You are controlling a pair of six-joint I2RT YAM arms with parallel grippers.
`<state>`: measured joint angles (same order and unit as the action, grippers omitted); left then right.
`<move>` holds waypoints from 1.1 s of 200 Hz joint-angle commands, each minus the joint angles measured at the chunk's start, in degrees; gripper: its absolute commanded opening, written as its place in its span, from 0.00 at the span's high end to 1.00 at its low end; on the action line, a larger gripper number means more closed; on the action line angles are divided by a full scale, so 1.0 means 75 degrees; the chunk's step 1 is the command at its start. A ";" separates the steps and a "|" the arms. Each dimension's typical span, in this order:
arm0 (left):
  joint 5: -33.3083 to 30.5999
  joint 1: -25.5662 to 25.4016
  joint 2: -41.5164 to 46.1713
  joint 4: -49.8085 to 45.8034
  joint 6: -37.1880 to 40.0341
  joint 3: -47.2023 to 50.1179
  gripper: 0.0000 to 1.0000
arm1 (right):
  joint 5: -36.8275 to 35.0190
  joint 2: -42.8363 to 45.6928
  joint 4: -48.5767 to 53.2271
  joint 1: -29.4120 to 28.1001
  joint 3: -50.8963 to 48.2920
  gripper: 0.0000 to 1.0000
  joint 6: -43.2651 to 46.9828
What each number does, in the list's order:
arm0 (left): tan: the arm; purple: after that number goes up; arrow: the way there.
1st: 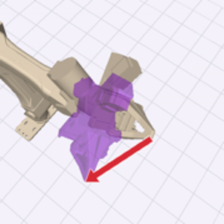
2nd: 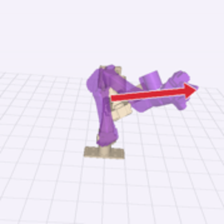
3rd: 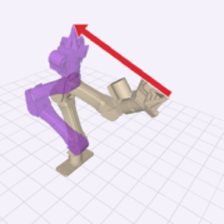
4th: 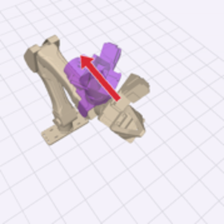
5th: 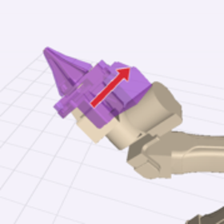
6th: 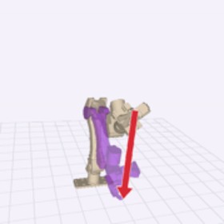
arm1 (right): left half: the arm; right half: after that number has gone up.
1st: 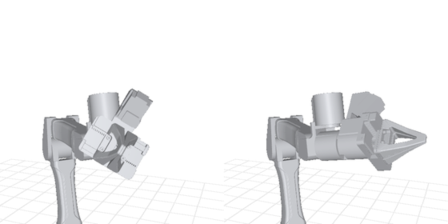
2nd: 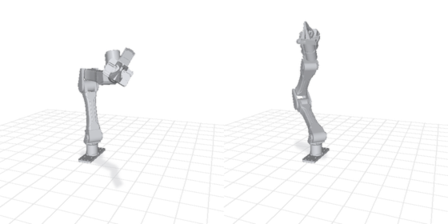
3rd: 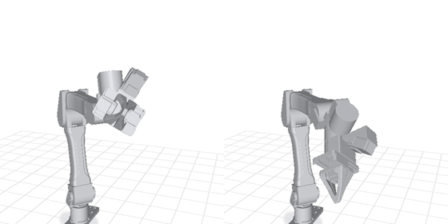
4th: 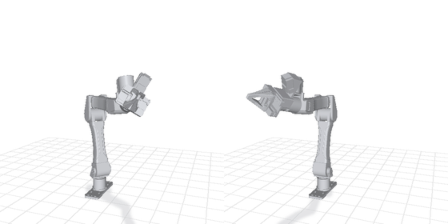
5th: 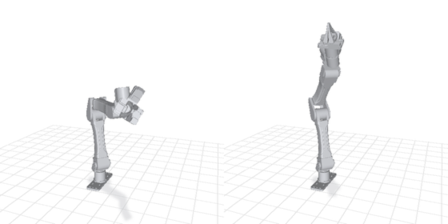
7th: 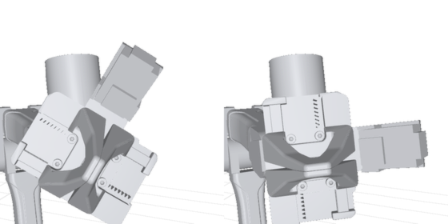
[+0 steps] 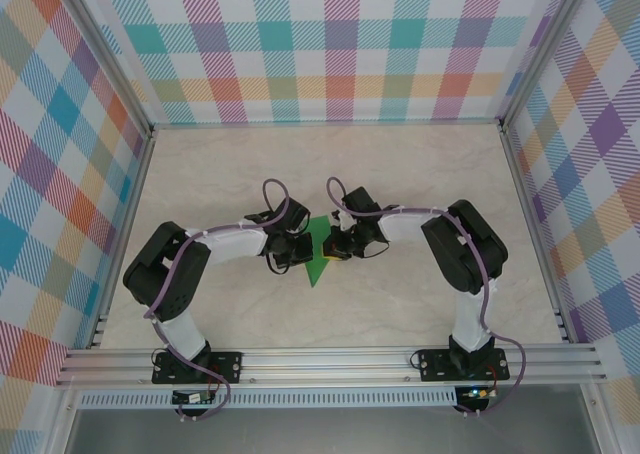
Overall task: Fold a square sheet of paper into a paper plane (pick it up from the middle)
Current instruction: Third fold the triangle at the center of the table.
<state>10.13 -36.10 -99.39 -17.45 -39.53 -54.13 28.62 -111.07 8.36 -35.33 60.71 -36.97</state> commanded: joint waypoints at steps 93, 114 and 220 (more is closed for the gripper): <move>-0.1545 -0.0006 -0.0582 -0.1558 0.0990 0.0079 1.00 | -0.1255 0.0740 0.0509 0.0961 0.0215 1.00 0.0113; -0.1618 0.0030 -0.0564 -0.1441 0.1665 -0.0151 1.00 | -0.0868 0.0805 0.0409 0.0751 0.0157 1.00 0.0102; -0.0418 0.0406 -0.0872 -0.0893 0.3956 -0.0696 1.00 | 0.0539 -0.0078 -0.0446 0.0138 0.0337 1.00 -0.0241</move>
<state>7.07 -34.22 -102.80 -22.48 -14.22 -60.12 30.81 -109.03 6.13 -34.24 62.00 -38.11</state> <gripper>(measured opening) 0.038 0.046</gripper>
